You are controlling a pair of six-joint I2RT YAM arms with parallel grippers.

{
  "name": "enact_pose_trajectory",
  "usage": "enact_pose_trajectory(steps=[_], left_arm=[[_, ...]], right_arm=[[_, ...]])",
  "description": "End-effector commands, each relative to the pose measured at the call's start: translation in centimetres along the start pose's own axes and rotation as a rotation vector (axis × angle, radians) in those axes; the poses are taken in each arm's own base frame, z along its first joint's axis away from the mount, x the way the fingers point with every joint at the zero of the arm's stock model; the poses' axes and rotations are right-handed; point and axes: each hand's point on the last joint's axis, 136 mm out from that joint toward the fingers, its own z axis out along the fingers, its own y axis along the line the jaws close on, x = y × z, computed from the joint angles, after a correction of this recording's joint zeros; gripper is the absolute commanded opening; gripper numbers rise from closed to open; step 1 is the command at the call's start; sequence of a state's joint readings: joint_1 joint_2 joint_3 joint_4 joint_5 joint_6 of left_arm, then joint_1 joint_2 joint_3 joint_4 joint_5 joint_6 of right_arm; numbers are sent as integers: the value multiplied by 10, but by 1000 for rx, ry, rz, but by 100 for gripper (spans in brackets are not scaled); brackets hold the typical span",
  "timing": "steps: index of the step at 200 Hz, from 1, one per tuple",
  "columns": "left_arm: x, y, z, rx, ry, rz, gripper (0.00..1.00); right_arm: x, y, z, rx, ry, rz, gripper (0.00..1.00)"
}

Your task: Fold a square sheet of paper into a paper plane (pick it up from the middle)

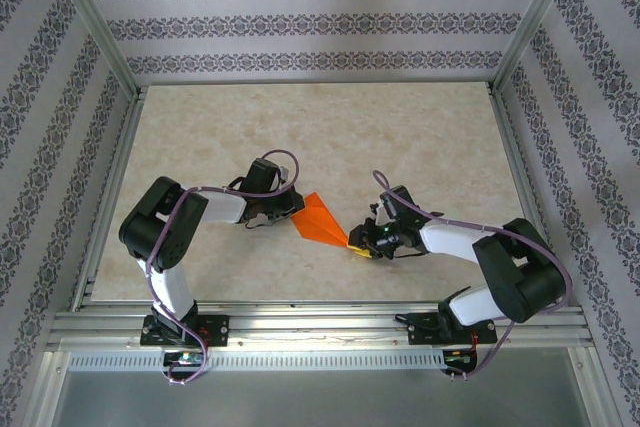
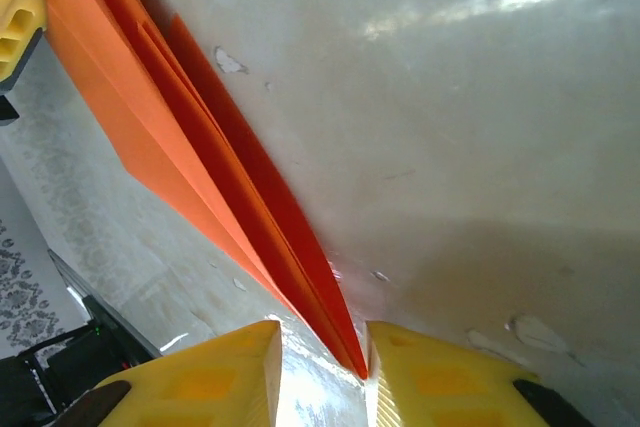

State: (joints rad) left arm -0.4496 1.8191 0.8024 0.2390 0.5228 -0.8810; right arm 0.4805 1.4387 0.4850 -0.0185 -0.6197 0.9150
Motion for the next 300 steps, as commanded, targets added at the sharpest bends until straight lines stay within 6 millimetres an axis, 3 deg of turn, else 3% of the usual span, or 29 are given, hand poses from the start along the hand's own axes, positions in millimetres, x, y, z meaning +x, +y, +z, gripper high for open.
enact_pose_trajectory(steps=[1,109,187,229,265,285,291,300], left_arm=[[16,37,2,-112,47,-75,7],[12,23,1,-49,39,-69,8],[-8,-20,-30,17,-36,-4,19],[-23,-60,-71,101,-158,95,33],[-30,-86,-118,130,-283,203,52],[-31,-90,-140,114,-344,262,78],[-30,-90,-147,97,-356,284,98],[-30,-88,-154,65,-370,317,100]], right_arm=[[-4,16,0,-40,9,-19,27],[-21,27,2,-105,-32,-81,24],[-20,30,-2,-147,-34,-120,14],[-23,43,-17,-171,-74,-192,6],[-29,67,-46,-163,-167,-372,2],[-36,79,-68,-114,-264,-506,1],[-38,82,-75,-80,-300,-551,0],[-43,83,-86,0,-351,-617,0]])
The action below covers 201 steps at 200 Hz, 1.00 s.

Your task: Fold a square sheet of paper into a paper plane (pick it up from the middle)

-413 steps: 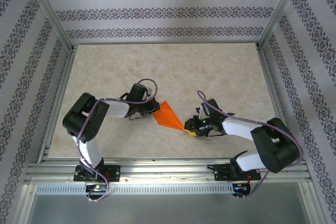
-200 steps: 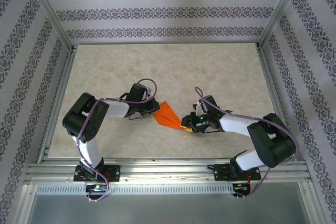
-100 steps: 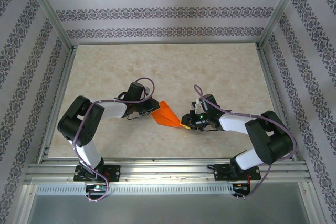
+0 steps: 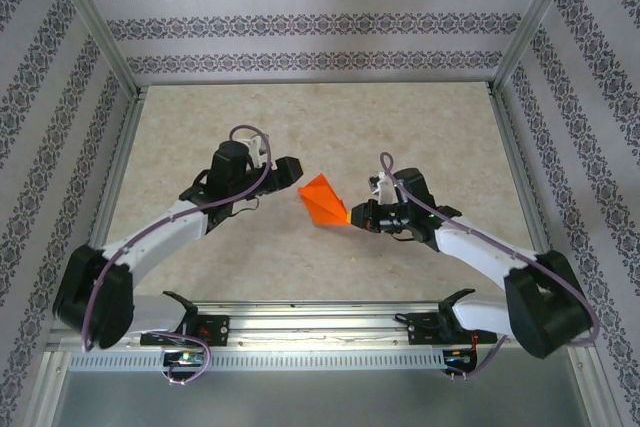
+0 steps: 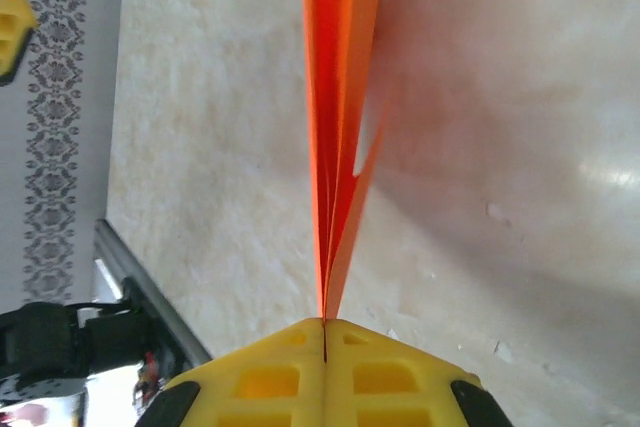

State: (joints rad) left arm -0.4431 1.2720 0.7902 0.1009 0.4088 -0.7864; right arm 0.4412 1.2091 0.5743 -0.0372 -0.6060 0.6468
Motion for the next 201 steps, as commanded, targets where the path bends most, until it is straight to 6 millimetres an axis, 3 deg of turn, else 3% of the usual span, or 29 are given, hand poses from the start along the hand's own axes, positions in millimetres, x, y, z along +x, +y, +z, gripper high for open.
enact_pose_trajectory(steps=[1,45,76,97,125,169,201], left_arm=[[3,20,-19,-120,-12,99,100],[3,28,-46,-183,-68,247,99],[-6,37,-73,-226,-202,260,99],[-5,30,-88,-174,-264,254,99],[-4,37,-98,-176,-315,207,99],[0,49,-98,-225,-306,158,99],[2,53,-98,-266,-271,143,99]], right_arm=[[-22,2,-25,166,-89,-239,0],[-46,7,-62,523,-126,-647,0],[-55,7,-72,712,-135,-837,0],[-61,5,-77,838,-144,-931,0],[-65,0,-77,968,-140,-1039,0],[-65,-14,-72,1050,-110,-1054,0],[-42,-22,-47,951,2,-1047,0]])
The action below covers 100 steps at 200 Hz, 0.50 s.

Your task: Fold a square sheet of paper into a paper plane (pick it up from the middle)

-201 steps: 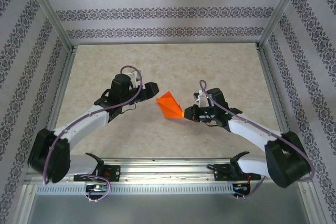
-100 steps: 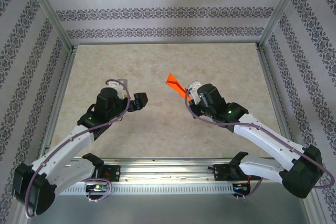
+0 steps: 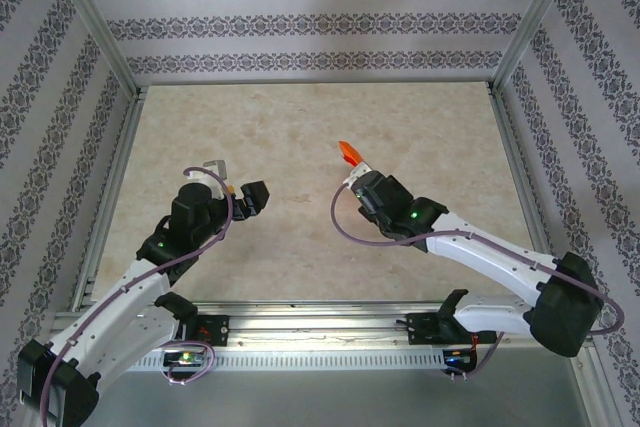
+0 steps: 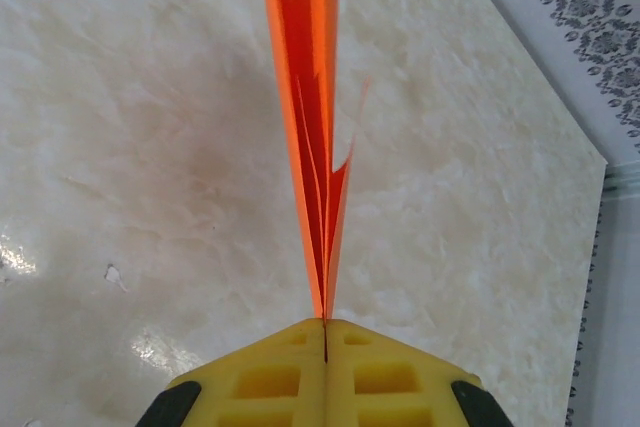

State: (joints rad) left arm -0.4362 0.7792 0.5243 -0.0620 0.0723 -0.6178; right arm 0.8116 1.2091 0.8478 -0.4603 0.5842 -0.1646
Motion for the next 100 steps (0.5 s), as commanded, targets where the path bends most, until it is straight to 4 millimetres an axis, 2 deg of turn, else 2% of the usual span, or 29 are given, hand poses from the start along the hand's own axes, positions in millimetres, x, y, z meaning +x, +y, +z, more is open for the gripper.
enact_pose_trajectory(steps=[1,14,41,75,89,100], left_arm=[[-5,6,-2,-49,7,-26,99],[-4,8,-2,-58,8,-34,99],[-4,15,-5,-87,-8,-47,99],[-5,16,-5,-97,-7,-44,99],[-4,17,-4,-103,-2,-44,99],[-2,16,-3,-98,10,-43,99]], right_arm=[[9,22,5,-67,34,-42,0],[16,46,8,-163,76,-66,0],[30,76,12,-233,204,-130,0],[47,126,3,-389,369,-198,0],[47,145,-3,-469,391,-170,6],[41,159,-10,-546,391,-106,19]])
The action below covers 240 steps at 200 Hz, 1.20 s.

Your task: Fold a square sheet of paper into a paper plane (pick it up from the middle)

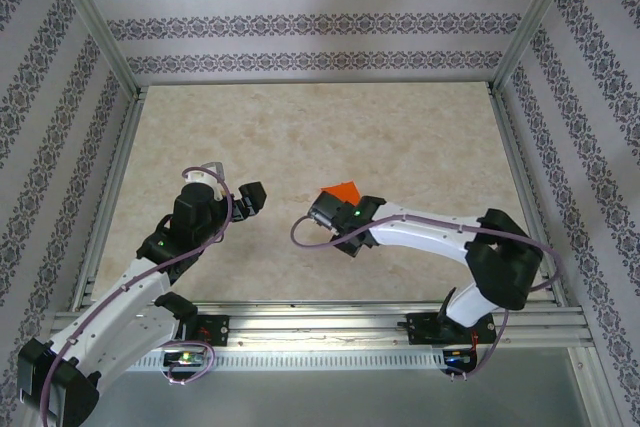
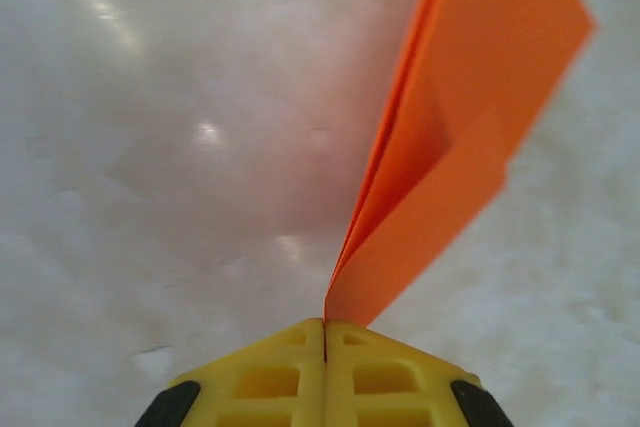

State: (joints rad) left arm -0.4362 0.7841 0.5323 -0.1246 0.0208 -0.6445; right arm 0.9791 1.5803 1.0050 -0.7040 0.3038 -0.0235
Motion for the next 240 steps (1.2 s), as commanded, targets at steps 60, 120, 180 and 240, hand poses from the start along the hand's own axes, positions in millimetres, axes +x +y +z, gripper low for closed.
enact_pose_trajectory(steps=[60,120,180,240], left_arm=[[25,-18,25,39,237,-36,76],[55,-35,57,114,412,-128,38],[67,-47,72,161,462,-194,24],[86,-61,100,146,510,-258,20]], right_arm=[[-49,32,-41,-765,-205,635,37],[-35,8,0,-849,-135,888,14],[-22,16,34,-835,-47,997,11],[-21,24,54,-819,-27,1182,12]])
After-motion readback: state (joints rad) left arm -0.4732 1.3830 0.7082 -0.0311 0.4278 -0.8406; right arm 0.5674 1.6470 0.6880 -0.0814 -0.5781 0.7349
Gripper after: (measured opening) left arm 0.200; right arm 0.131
